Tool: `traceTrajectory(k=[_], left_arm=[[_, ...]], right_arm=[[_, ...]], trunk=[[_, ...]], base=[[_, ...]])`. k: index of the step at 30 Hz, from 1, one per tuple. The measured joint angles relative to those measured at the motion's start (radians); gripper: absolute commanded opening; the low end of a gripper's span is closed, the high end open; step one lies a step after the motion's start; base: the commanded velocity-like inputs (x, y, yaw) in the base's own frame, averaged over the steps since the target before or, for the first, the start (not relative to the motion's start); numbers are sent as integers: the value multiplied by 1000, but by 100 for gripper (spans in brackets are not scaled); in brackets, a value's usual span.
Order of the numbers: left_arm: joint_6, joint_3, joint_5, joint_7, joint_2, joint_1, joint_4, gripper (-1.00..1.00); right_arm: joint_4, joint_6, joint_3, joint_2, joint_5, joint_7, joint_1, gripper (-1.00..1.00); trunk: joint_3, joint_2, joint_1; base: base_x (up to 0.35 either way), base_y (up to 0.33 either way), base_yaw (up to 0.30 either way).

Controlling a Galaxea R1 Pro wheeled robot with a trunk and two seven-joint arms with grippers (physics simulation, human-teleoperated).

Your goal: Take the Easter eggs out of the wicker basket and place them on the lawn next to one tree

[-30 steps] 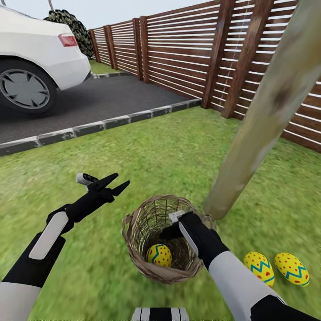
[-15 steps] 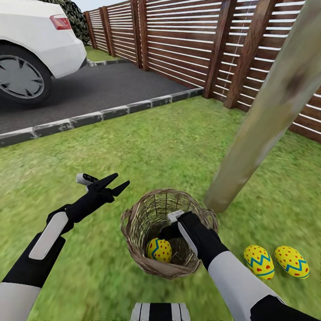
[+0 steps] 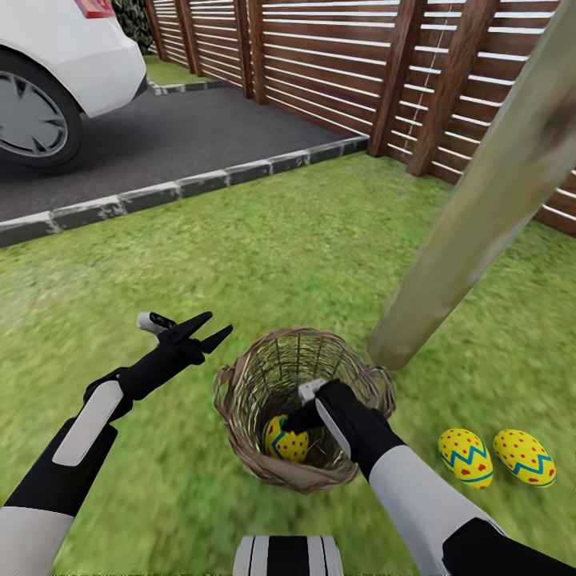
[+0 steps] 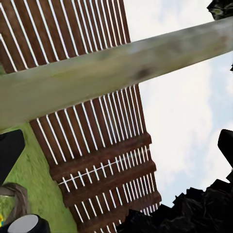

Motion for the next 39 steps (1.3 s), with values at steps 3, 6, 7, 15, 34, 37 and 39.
traceTrajectory(k=[3,6,7,15,34,37,39], left_arm=[[-1,0,0,0,-1,0,1,100],[-1,0,0,0,0,0,1,100],[-1,0,0,0,0,0,1,100],[-1,0,0,0,0,0,2,100],[5,33,6,5,6,6,9,100],[1,50,6,-2,23,22,26,100],[0,61,7,-3,33,34,28,100]], right_arm=[[4,-9,0,0,0,0,-1,100],[19,-75,2,0,0,0,-1,100],[22,-88,5,0,0,0,-1,100],[-45,-116,81,0,1,5,0,100],[-45,-111,76,-3,3,-9,-5,100],[-50,-94,65,0,-12,-7,-22,100],[-59,-95,73,0,-18,-9,-34,100]], trunk=[[-12,-1,1],[-23,-1,3],[-27,-2,3],[-35,-2,4],[-101,-6,12],[-101,-6,12],[-101,-6,12]], base=[[0,0,0],[0,0,0],[0,0,0],[0,0,0],[0,0,0],[0,0,0],[0,0,0]])
